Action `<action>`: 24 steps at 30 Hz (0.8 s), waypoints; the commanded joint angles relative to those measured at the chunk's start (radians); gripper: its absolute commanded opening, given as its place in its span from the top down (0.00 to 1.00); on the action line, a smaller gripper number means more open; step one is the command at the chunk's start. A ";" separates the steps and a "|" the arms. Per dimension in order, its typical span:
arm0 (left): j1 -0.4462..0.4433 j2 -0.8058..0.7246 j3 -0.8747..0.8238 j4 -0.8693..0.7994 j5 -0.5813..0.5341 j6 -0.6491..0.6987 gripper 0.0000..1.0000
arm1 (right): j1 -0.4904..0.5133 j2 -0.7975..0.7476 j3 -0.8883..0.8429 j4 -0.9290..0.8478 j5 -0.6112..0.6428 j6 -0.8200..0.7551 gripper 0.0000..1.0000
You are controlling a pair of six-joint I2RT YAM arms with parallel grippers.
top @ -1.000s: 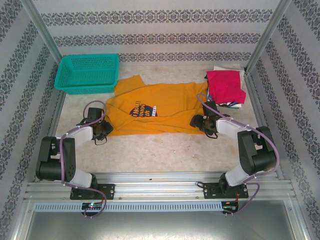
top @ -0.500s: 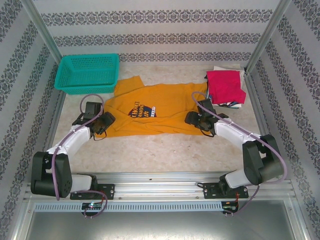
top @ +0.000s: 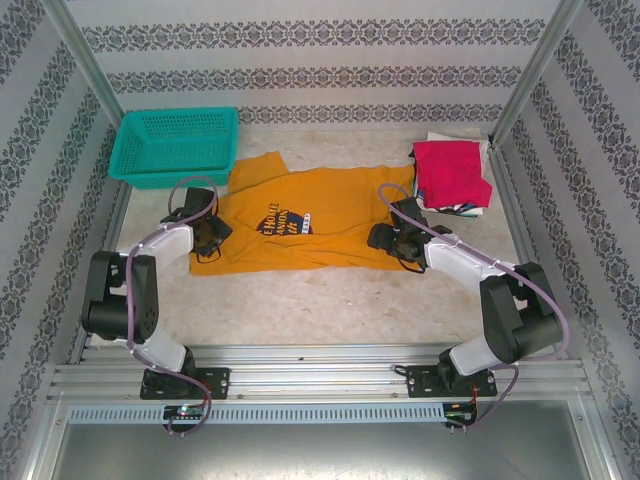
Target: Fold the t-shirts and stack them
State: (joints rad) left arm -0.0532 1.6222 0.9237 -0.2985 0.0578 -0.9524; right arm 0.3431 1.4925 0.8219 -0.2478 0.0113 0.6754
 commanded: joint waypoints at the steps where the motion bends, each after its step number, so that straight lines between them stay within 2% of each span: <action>1: -0.003 0.031 0.042 0.045 -0.041 -0.010 0.56 | 0.004 -0.028 -0.009 -0.013 0.029 -0.007 0.29; 4: -0.003 0.061 0.057 0.071 0.001 -0.017 0.65 | 0.001 -0.033 -0.011 -0.012 0.031 -0.010 0.29; 10: -0.008 0.055 0.052 0.096 0.096 -0.067 1.00 | 0.001 -0.023 -0.004 -0.006 0.021 -0.010 0.29; 18: -0.067 -0.080 0.001 0.068 0.078 -0.167 1.00 | 0.005 0.008 0.004 0.022 -0.002 -0.002 0.29; 24: -0.094 -0.133 -0.088 0.132 0.105 -0.319 1.00 | 0.008 0.035 0.018 0.035 -0.011 -0.001 0.29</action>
State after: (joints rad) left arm -0.1341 1.5108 0.8860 -0.1993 0.1490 -1.1587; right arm 0.3431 1.5124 0.8219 -0.2306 0.0097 0.6754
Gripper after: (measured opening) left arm 0.049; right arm 0.707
